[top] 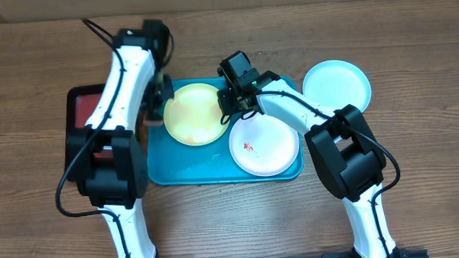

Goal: Clean dirty plates on tray and stack at the side
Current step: 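Lift the yellow plate with right gripper and set it right of tray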

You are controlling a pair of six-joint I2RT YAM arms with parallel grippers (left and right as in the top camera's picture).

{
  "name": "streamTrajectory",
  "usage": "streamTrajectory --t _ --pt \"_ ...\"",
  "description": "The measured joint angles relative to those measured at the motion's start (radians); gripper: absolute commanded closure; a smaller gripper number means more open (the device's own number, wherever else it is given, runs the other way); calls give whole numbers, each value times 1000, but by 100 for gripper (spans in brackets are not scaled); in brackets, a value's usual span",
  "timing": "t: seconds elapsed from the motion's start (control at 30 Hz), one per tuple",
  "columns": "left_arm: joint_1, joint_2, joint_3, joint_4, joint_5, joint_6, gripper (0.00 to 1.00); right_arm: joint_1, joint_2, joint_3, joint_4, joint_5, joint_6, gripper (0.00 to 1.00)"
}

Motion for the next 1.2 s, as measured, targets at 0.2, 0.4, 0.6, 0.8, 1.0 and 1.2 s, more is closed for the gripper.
streamTrajectory --t 0.2,0.4,0.6,0.8,1.0,1.2 --pt "58 -6 109 -40 17 -50 96 0 0 0 0 0 0 96" --pt "209 -24 115 -44 53 -87 96 0 0 0 4 0 0 96" --pt "385 -27 59 3 111 -101 96 0 0 0 4 0 0 96" --pt "466 -29 -109 129 188 -101 96 0 0 0 5 0 0 96" --pt "470 -30 -257 246 230 -101 94 0 0 0 4 0 0 96" --pt "470 -32 -287 259 243 -100 85 0 0 0 2 0 0 96"
